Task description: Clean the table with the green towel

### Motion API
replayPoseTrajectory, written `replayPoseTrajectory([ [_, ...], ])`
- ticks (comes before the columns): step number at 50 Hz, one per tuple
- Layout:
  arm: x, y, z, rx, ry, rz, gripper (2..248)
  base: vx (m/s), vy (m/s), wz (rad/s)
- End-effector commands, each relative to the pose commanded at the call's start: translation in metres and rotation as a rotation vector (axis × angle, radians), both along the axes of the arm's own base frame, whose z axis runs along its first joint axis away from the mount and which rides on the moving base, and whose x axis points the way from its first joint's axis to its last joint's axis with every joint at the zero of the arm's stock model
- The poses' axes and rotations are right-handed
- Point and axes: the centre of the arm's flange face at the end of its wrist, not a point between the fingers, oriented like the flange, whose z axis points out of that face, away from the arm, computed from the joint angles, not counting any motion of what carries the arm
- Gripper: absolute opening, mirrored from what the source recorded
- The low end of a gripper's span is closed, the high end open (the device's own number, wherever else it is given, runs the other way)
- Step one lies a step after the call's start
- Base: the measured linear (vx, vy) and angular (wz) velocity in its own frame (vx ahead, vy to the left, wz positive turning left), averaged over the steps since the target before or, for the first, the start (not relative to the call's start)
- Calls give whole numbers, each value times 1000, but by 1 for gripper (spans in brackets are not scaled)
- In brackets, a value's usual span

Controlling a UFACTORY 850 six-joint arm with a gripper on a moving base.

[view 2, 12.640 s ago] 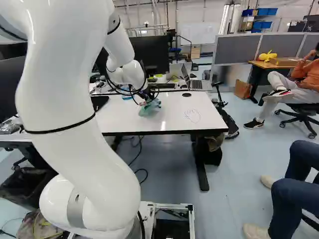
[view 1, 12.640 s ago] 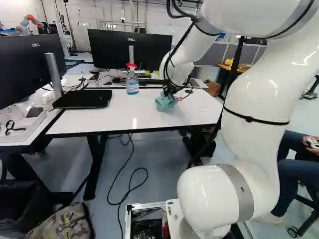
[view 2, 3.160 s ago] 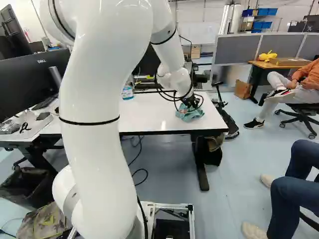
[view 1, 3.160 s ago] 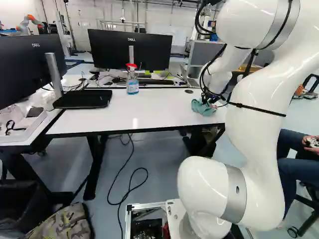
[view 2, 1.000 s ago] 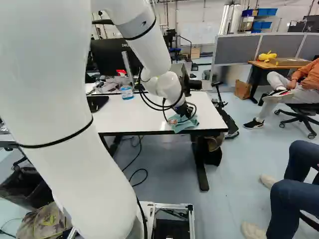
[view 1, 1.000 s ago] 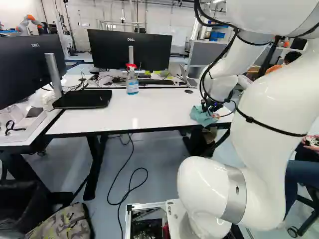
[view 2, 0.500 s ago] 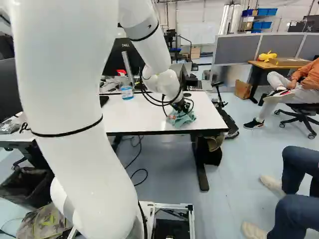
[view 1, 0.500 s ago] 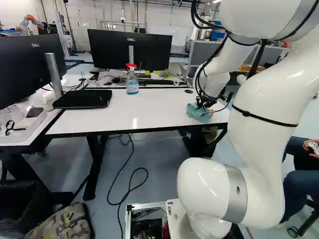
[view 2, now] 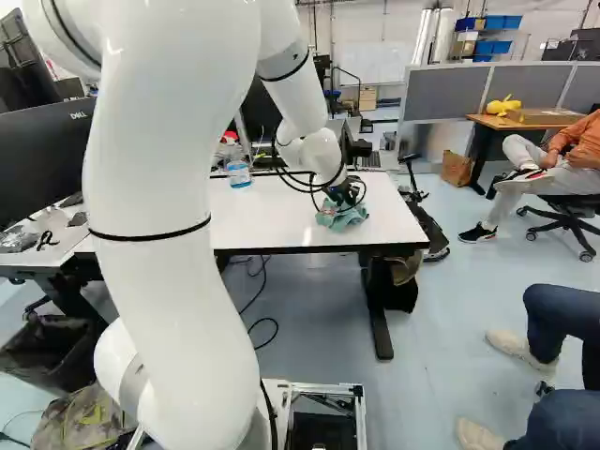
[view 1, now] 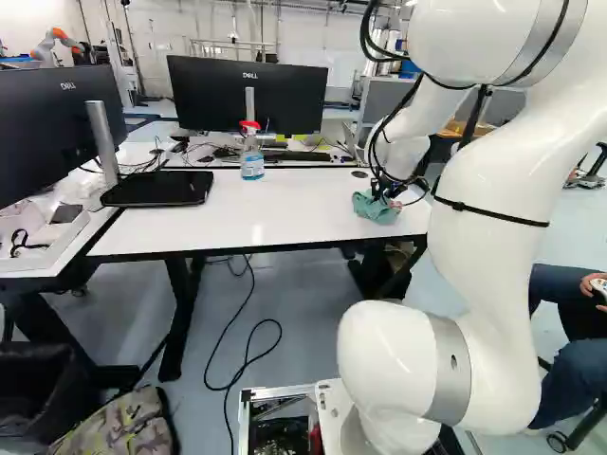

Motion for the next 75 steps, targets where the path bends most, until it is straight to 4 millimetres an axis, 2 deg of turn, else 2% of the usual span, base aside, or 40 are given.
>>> replayPoseTrajectory([
  [15, -4, -25, 0, -1, -3, -44, 43, 0, 0, 0],
  [24, -4, -25, 0, -2, -4, -44, 43, 0, 0, 0],
  [36, -8, -23, 12, -9, -20, -43, 43, 0, 0, 0],
  [48, -15, -12, 25, -3, -5, -31, 43, 0, 0, 0],
  [75, -37, 29, 52, 23, 70, 24, 43, 0, 0, 0],
])
